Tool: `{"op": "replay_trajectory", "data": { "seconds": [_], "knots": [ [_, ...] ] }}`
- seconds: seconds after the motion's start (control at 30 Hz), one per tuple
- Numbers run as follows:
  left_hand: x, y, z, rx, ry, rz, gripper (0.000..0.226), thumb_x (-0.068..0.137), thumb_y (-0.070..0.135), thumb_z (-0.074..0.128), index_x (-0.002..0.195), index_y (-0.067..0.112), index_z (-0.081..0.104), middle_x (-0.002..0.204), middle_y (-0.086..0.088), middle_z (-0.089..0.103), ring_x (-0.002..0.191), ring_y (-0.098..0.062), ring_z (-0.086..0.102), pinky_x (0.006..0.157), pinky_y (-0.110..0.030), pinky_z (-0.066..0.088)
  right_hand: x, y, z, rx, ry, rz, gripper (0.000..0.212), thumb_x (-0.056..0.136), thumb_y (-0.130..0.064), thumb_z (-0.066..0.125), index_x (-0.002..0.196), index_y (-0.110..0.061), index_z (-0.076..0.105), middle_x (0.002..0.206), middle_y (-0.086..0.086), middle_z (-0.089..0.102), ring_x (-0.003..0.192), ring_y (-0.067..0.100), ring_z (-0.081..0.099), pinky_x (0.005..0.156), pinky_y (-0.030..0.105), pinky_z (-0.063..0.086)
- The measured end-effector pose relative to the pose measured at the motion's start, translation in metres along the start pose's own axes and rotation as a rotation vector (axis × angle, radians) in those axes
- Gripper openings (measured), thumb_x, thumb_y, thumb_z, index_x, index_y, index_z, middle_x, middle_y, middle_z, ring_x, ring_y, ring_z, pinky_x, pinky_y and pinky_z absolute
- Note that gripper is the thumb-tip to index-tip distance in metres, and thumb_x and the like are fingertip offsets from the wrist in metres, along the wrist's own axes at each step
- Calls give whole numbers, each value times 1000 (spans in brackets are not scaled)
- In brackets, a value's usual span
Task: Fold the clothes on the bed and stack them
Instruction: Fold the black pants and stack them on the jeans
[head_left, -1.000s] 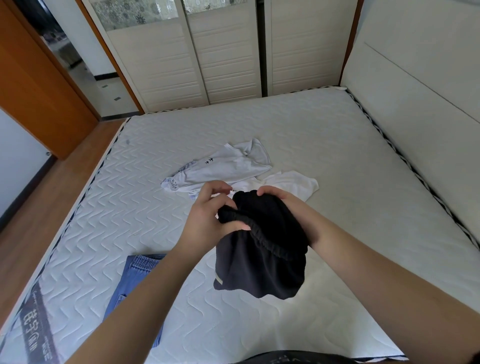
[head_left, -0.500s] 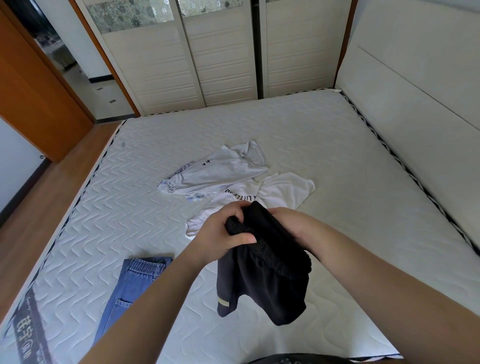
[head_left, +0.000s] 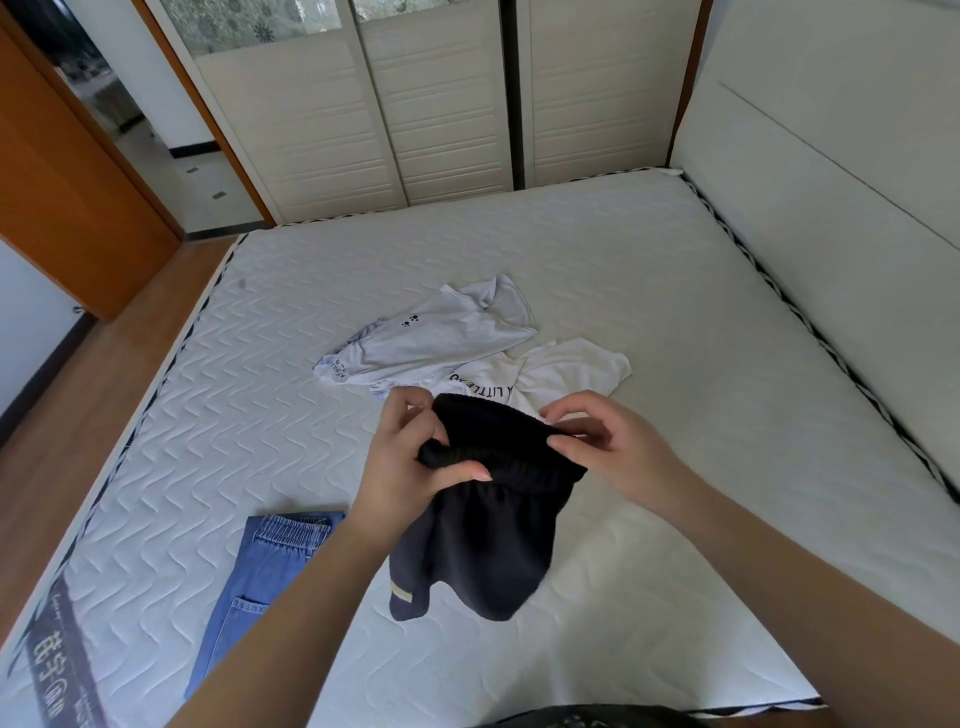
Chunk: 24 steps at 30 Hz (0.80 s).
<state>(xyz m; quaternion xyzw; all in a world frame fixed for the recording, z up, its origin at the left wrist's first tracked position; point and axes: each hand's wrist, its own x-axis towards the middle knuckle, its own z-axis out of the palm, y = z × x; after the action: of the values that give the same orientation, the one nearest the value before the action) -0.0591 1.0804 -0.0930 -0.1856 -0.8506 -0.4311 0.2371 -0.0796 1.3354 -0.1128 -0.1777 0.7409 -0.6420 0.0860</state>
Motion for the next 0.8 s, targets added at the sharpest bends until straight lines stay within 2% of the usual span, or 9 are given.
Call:
{"op": "replay_trajectory", "data": {
  "seconds": [0.07,0.13,0.23,0.4,0.47,0.53,0.6,0.7,0.8],
  "knots": [
    [1,1,-2,30,-1,64,50,68,68,68,74,25,43,99,7,34,90,10,43,79,-5,35,-3,2,-1,-67,4,-70,24,87,-4,67,93,-27,69,112,-11,67,103,10,67,84,17,50],
    [3,2,-1,49,-1,94,50,70,67,67,74,23,42,101,13,32,86,8,40,78,-4,35,-1,0,-3,-271,-36,-149,25,86,-1,67,92,-24,73,111,-12,66,103,8,64,86,16,49],
    [2,1,0,70,3,121,50,71,66,66,74,22,42,100,10,33,84,2,39,77,-3,35,7,-8,-7,-504,-119,-182,19,86,-12,71,102,-23,73,112,-14,63,100,-1,59,86,13,45],
    [1,-5,-2,95,-1,108,49,73,65,65,76,22,42,100,3,35,85,-1,39,78,-3,34,16,-17,-6,-764,-167,-167,31,84,-30,73,113,-25,65,109,-19,56,87,-5,53,77,15,41],
    [-1,-7,-1,107,-3,81,49,72,67,64,77,23,43,101,8,33,85,-1,40,78,-2,34,18,-18,-2,-876,-169,-201,30,84,-33,72,111,-25,64,110,-15,57,83,3,53,72,23,43],
    [-3,-11,-1,114,4,33,50,69,67,67,77,24,44,103,10,33,84,-2,41,78,-2,34,18,-17,3,-928,-173,-274,23,82,-32,73,103,-24,66,107,-13,60,74,0,44,63,19,36],
    [-5,-14,-1,125,20,0,48,63,60,73,76,25,43,103,7,35,83,-3,41,79,-1,34,18,-17,9,-947,-219,-322,14,84,-29,71,96,-25,68,108,-12,60,72,1,45,60,18,35],
    [-5,-18,-3,130,30,-2,45,62,52,76,76,24,43,100,1,37,83,-3,41,81,-2,34,15,-15,14,-946,-263,-387,9,86,-26,68,94,-26,72,113,-5,62,75,14,62,61,22,44],
    [-5,-20,-4,117,29,-34,45,61,53,77,76,25,44,98,0,39,82,-2,42,79,-2,35,16,-9,17,-999,-338,-299,24,91,-41,58,109,-32,71,131,-4,55,103,14,60,76,28,49]
  ]
}}
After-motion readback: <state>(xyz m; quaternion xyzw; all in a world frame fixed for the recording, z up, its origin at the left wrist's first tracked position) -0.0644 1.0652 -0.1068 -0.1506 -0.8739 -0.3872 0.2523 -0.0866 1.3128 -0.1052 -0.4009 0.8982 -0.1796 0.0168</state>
